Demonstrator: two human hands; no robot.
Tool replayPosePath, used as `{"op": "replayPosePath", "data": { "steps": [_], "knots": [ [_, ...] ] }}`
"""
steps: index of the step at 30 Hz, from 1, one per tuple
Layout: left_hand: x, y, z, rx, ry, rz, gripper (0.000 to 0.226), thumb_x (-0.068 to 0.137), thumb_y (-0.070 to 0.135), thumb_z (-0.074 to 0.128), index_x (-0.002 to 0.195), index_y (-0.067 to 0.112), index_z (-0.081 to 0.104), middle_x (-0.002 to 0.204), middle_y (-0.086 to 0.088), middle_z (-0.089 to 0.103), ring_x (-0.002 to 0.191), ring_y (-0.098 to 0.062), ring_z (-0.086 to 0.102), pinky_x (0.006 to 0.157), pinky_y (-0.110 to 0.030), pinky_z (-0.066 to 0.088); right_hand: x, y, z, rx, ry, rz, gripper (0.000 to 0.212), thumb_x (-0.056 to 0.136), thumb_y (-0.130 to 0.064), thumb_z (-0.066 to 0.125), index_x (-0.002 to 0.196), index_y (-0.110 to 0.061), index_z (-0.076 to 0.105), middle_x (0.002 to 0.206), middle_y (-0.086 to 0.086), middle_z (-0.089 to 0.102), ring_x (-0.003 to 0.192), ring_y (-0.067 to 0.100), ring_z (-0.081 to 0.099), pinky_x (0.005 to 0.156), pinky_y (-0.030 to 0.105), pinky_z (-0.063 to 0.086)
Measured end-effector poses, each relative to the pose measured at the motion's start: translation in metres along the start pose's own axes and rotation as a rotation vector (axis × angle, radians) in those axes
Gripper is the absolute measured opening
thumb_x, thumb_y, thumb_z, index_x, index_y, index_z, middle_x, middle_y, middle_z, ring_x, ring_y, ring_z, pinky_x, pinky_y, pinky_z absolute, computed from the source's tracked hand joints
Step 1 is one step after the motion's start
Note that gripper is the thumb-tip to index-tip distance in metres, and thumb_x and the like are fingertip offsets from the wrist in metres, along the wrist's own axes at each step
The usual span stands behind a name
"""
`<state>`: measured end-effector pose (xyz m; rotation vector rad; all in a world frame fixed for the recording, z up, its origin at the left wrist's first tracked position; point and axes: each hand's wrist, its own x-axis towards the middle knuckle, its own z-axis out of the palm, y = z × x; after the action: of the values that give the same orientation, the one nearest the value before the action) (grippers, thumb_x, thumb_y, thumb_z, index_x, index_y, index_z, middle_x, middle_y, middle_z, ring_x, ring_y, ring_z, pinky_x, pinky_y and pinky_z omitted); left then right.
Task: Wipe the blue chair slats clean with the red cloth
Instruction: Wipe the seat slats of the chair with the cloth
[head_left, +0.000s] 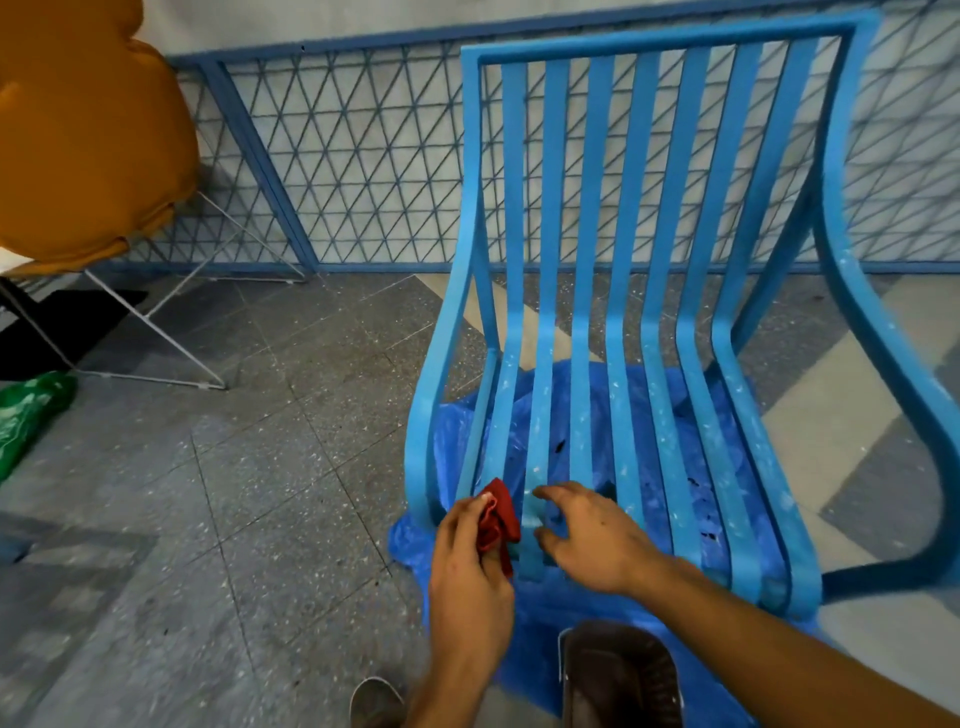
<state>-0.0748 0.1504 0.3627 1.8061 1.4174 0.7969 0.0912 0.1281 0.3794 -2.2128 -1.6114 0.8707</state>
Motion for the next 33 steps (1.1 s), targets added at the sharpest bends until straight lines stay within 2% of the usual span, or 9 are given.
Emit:
{"op": "replayPosePath", "data": {
  "steps": [3, 5, 9, 14, 17, 21, 25, 30, 33],
  "knots": [
    [0.029, -0.001, 0.021, 0.024, 0.009, 0.011, 0.056, 0.087, -0.006, 0.056, 0.136, 0.02, 0.057, 0.14, -0.001, 0.05, 0.128, -0.02, 0.051, 0.11, -0.029, 0.039, 0.021, 0.008, -0.01, -0.131, 0.017, 0.007, 0.059, 0.093, -0.036, 0.054, 0.148, -0.019, 0.045, 0.152, 0.002, 0.047, 0.137, 0.025, 0.046, 0.114, 0.034, 0.036],
    [0.052, 0.0, 0.034, 0.067, -0.011, -0.002, 0.053, 0.091, -0.003, 0.054, 0.139, 0.021, 0.055, 0.146, -0.004, 0.042, 0.133, -0.023, 0.046, 0.113, -0.037, 0.039, 0.036, 0.013, -0.018, -0.182, 0.008, 0.015, 0.058, 0.094, -0.033, 0.052, 0.149, -0.017, 0.044, 0.153, 0.004, 0.046, 0.138, 0.025, 0.044, 0.115, 0.035, 0.034],
    [0.098, 0.005, 0.057, 0.139, -0.035, 0.028, 0.056, 0.091, -0.004, 0.052, 0.141, 0.022, 0.051, 0.15, -0.005, 0.033, 0.138, -0.026, 0.04, 0.113, -0.04, 0.038, 0.06, 0.019, -0.03, -0.272, -0.025, -0.002, 0.058, 0.094, -0.029, 0.05, 0.15, -0.02, 0.04, 0.157, 0.002, 0.041, 0.143, 0.024, 0.038, 0.118, 0.037, 0.027],
    [0.141, 0.005, 0.073, 0.342, -0.128, 0.004, 0.059, 0.083, -0.004, 0.056, 0.137, 0.02, 0.055, 0.143, -0.008, 0.046, 0.131, -0.032, 0.043, 0.107, -0.04, 0.042, 0.076, 0.017, -0.031, -0.323, -0.118, -0.013, 0.052, 0.09, -0.02, 0.052, 0.142, -0.021, 0.049, 0.148, 0.001, 0.05, 0.139, 0.023, 0.041, 0.116, 0.042, 0.028],
    [0.132, 0.0, 0.075, 0.519, -0.2, 0.046, 0.055, 0.082, 0.001, 0.058, 0.134, 0.021, 0.055, 0.138, -0.007, 0.048, 0.127, -0.032, 0.038, 0.107, -0.039, 0.04, 0.082, 0.021, -0.03, -0.226, -0.116, 0.024, 0.047, 0.088, -0.016, 0.052, 0.135, -0.021, 0.055, 0.138, 0.005, 0.059, 0.13, 0.026, 0.051, 0.112, 0.041, 0.035],
    [0.107, -0.001, 0.059, 0.582, -0.229, 0.038, 0.056, 0.084, 0.004, 0.058, 0.136, 0.023, 0.053, 0.14, -0.005, 0.046, 0.127, -0.032, 0.037, 0.108, -0.038, 0.038, 0.083, 0.029, -0.033, -0.142, -0.07, 0.037, 0.057, 0.092, -0.017, 0.051, 0.148, -0.025, 0.045, 0.15, 0.004, 0.051, 0.137, 0.026, 0.047, 0.117, 0.04, 0.033],
    [0.072, 0.003, 0.034, 0.701, -0.335, 0.024, 0.056, 0.087, 0.011, 0.059, 0.139, 0.026, 0.047, 0.141, -0.003, 0.042, 0.129, -0.032, 0.036, 0.11, -0.038, 0.034, 0.075, 0.029, -0.032, -0.051, -0.06, 0.031, 0.055, 0.095, -0.014, 0.049, 0.148, -0.026, 0.045, 0.151, 0.002, 0.05, 0.138, 0.026, 0.047, 0.117, 0.039, 0.034],
    [0.075, 0.002, 0.027, 0.549, -0.254, -0.01, 0.058, 0.084, 0.006, 0.061, 0.137, 0.028, 0.051, 0.142, -0.002, 0.045, 0.13, -0.03, 0.041, 0.107, -0.041, 0.04, 0.061, 0.022, -0.024, 0.152, -0.025, 0.014, 0.047, 0.1, -0.017, 0.049, 0.146, -0.023, 0.048, 0.151, -0.003, 0.05, 0.135, 0.02, 0.05, 0.113, 0.034, 0.04],
    [0.084, 0.001, 0.037, 0.49, -0.227, 0.029, 0.067, 0.08, -0.003, 0.059, 0.139, 0.027, 0.049, 0.145, -0.002, 0.042, 0.134, -0.028, 0.037, 0.109, -0.039, 0.04, 0.053, 0.018, -0.017, 0.262, 0.022, 0.042, 0.044, 0.1, -0.018, 0.05, 0.143, -0.025, 0.052, 0.146, -0.006, 0.054, 0.112, 0.018, 0.066, 0.095, 0.03, 0.052]
  ]
}}
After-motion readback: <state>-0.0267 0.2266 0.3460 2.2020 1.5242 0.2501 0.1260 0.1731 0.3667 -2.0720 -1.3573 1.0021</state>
